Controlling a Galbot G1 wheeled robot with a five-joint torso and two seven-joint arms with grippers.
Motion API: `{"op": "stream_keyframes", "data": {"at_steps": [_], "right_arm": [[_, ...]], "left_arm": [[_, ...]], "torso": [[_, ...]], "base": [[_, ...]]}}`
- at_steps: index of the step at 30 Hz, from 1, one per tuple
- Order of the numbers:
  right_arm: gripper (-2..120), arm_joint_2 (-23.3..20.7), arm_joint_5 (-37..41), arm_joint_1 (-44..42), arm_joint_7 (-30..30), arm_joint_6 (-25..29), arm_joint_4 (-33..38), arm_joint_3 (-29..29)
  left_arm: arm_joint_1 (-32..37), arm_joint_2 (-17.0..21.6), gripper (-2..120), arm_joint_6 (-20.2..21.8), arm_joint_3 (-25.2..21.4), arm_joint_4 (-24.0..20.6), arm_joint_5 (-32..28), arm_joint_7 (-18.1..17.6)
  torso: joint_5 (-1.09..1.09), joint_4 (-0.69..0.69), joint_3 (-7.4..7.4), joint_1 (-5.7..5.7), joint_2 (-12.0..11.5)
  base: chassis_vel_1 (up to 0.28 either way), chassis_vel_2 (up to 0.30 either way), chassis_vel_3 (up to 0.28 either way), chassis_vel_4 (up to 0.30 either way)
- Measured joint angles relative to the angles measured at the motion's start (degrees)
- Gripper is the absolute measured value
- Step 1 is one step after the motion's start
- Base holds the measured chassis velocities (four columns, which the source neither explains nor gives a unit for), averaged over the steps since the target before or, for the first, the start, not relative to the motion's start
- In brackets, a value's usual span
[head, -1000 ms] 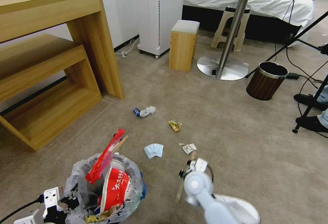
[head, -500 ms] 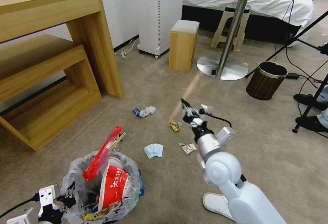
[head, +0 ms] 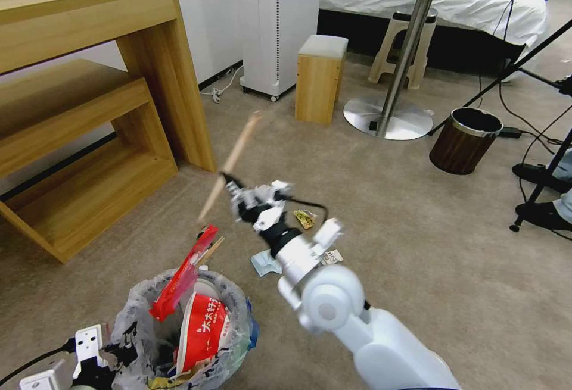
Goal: Pick up the trash bin and place the garbage on the floor into it.
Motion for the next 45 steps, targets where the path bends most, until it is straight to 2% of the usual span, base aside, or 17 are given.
{"op": "stream_keyframes", "data": {"at_steps": [1, 4, 5, 8, 12, 18, 27, 45], "right_arm": [[0, 0.0, 0.0, 0.0, 0.0, 0.0, 0.0, 0.0], [0, 1.1, -0.4, 1.6, 2.9, -1.5, -2.4, -6.2], [0, 1.1, -0.4, 1.6, 2.9, -1.5, -2.4, -6.2], [0, 2.2, -1.7, 4.7, 4.2, -1.9, -4.5, -11.3], [0, 3.6, -1.4, 7.8, 5.7, -2.1, -6.0, -13.7], [0, 4.3, -1.3, 10.4, 6.7, -2.5, -7.5, -14.5], [0, 2.6, -1.8, 10.8, 9.4, -4.2, -7.5, -15.1], [0, 2.7, -5.1, 10.5, 9.2, -3.6, -9.6, -16.5]], "left_arm": [[0.0, 0.0, 2, 0.0, 0.0, 0.0, 0.0, 0.0], [0.1, 0.3, 2, 0.2, -0.2, 0.0, -0.4, -0.3], [0.1, 0.3, 2, 0.2, -0.2, 0.0, -0.4, -0.3], [0.1, 0.6, 2, 0.3, -0.5, 0.0, -1.2, -0.7], [0.0, 0.4, 2, 0.3, -0.4, 0.1, -1.3, -0.9], [-0.2, 0.3, 2, 0.3, -0.2, 0.1, -1.6, -1.1], [-1.0, 0.7, 2, 0.2, -0.1, 0.2, -2.5, -1.9], [-0.6, 0.1, 2, 0.1, -0.2, -0.2, -2.8, -2.2]], "torso": [[0.00, 0.00, 0.00, 0.00, 0.0], [0.00, 0.00, 0.00, 0.00, 0.0], [0.00, 0.00, 0.00, 0.00, 0.0], [0.01, 0.00, 0.00, 0.00, 0.0], [0.00, 0.01, 0.00, 0.00, 0.0], [0.01, 0.01, 0.00, 0.00, 0.0], [0.01, 0.00, 0.00, 0.00, 0.0], [0.02, 0.00, 0.00, 0.00, 0.0]], "base": [[0.000, 0.000, 0.000, 0.000], [0.000, 0.000, 0.000, 0.000], [0.000, 0.000, 0.000, 0.000], [0.000, 0.000, 0.000, 0.000], [0.000, 0.000, 0.000, 0.000], [0.000, 0.000, 0.000, 0.000], [0.000, 0.000, 0.000, 0.000], [0.000, 0.000, 0.000, 0.000]]}}
